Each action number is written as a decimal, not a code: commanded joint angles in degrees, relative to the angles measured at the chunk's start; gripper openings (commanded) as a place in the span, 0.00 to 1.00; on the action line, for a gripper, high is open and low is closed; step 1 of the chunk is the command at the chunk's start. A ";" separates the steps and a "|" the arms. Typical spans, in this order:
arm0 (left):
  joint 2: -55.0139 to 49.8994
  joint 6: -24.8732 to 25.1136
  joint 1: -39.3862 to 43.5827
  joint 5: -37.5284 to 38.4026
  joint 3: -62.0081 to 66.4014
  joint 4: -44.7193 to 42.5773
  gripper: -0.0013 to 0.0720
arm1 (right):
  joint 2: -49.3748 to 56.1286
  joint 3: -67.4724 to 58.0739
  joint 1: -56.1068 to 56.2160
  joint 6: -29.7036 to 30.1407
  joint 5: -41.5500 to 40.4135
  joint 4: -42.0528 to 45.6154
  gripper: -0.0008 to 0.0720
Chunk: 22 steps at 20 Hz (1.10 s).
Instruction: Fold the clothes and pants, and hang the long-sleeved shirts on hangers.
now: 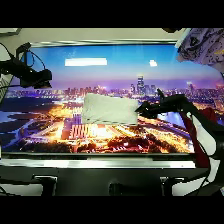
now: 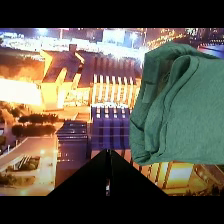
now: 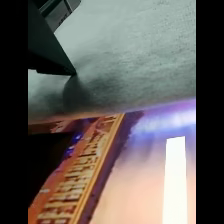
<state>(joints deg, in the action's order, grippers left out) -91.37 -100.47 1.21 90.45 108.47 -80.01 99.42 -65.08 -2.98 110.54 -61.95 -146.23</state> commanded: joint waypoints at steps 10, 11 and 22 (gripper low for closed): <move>-0.07 -0.04 -0.07 -0.48 0.00 -0.04 0.04 | 1.05 -17.62 -2.32 -7.30 1.86 -0.17 0.05; -0.07 -0.02 -0.07 -0.48 0.00 -0.04 0.04 | 1.05 -20.79 -3.78 -9.03 1.79 0.74 0.05; -0.07 -0.07 -0.04 -0.46 0.00 -0.02 0.04 | -2.58 -33.66 -22.45 -21.90 -1.60 12.79 0.05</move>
<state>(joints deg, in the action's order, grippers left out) -91.42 -100.53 1.19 90.00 108.47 -80.03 98.65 -97.38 -20.38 92.58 -63.02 -137.14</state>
